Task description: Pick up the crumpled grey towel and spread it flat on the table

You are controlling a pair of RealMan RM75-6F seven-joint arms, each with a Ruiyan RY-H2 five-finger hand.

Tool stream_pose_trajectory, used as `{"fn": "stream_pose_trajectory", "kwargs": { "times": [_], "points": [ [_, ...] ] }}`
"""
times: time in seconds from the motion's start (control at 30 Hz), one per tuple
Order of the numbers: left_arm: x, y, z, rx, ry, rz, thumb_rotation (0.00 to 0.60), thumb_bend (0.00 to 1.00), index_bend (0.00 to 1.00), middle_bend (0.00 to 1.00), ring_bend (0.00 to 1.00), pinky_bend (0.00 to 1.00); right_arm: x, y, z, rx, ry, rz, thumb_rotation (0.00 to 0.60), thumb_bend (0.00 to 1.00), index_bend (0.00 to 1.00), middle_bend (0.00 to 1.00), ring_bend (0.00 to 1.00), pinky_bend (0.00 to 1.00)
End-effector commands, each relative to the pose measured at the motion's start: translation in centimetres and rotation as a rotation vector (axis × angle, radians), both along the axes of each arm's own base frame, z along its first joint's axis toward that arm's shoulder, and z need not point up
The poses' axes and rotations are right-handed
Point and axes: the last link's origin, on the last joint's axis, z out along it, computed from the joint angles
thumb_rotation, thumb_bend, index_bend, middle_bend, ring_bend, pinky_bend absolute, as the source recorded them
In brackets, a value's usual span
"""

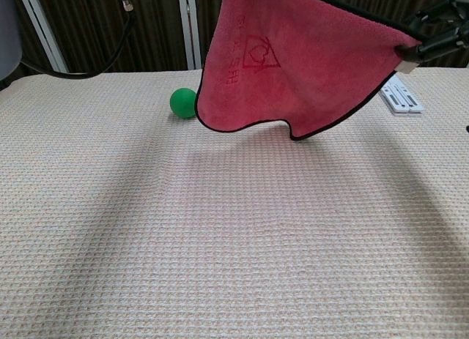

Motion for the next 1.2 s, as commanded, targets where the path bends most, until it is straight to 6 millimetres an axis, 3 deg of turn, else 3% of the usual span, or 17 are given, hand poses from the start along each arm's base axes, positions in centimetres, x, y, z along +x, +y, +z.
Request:
{"fn": "stream_pose_trajectory", "kwargs": {
  "times": [0.03,0.2,0.73,0.93,1.2],
  "points": [
    [-0.6,0.6,-0.1,0.001,-0.012,0.001,0.6,0.61,0.7,0.14,0.0,0.0,1.2,-1.4,0.2,-0.029,0.001,0.003,0.6,0.55,0.74,0.16,0.0,0.06],
    [-0.6,1.8,-0.5,0.019,-0.038,-0.001,0.6,0.61,0.7,0.14,0.0,0.0,3.0,-3.5,1.2,-0.08,0.001,0.012,0.6,0.55,0.74,0.16,0.0,0.06],
    [-0.4,4.7,-1.5,0.047,-0.096,0.025,0.6,0.61,0.7,0.14,0.0,0.0,5.2,-7.3,2.1,-0.137,0.042,0.024,0.6,0.55,0.74,0.16,0.0,0.06],
    [-2.6,3.6,-2.6,0.019,-0.122,0.019,0.6,0.61,0.7,0.14,0.0,0.0,3.6,-5.9,1.2,-0.109,0.064,0.016,0.6,0.55,0.74,0.16,0.0,0.06],
    [-6.6,-0.7,-4.1,-0.092,-0.135,0.015,0.6,0.61,0.7,0.14,0.0,0.0,1.1,-1.6,-0.9,-0.025,0.085,0.009,0.6,0.55,0.74,0.16,0.0,0.06]
  ]
}}
